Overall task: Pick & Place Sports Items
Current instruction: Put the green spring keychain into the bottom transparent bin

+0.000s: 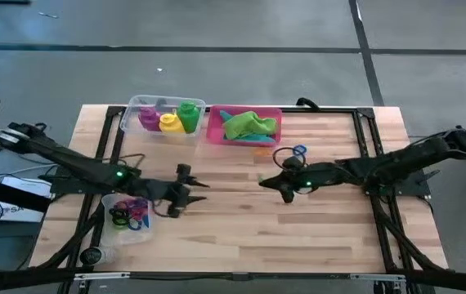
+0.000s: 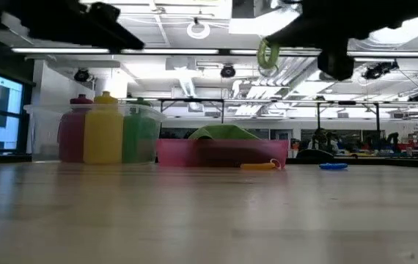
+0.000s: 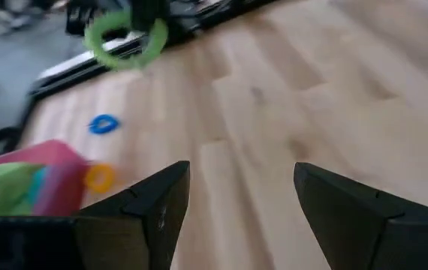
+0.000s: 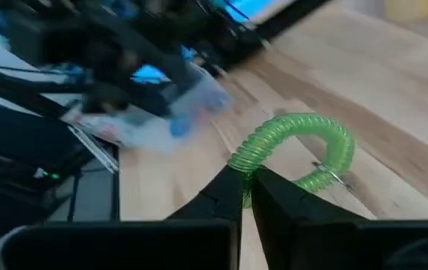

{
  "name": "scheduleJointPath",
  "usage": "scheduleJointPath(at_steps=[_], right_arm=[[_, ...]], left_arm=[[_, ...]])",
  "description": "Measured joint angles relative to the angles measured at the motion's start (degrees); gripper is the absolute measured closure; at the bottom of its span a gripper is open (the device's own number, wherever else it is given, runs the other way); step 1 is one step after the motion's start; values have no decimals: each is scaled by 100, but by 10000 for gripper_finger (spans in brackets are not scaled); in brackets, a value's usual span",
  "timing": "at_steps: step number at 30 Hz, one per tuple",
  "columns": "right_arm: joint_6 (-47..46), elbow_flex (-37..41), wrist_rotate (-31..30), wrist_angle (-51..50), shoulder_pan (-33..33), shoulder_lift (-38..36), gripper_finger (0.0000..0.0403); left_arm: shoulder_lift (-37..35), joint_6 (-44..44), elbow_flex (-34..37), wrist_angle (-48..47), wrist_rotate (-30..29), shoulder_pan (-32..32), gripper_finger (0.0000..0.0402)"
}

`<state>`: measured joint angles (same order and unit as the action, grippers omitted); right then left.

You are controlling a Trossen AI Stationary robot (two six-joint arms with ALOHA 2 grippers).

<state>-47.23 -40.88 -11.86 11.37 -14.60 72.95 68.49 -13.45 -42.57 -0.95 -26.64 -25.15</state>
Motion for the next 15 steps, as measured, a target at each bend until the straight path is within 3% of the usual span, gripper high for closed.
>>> scheduleJointPath(at_steps=[7,15], right_arm=[[414,-2,-323,650,-113,48,402],[530,-2,-122,1386,-117,490,402]], left_arm=[[1060,-68,0,1495,-1101,70,209],[1782,213,0,3291,-1073,271,209]])
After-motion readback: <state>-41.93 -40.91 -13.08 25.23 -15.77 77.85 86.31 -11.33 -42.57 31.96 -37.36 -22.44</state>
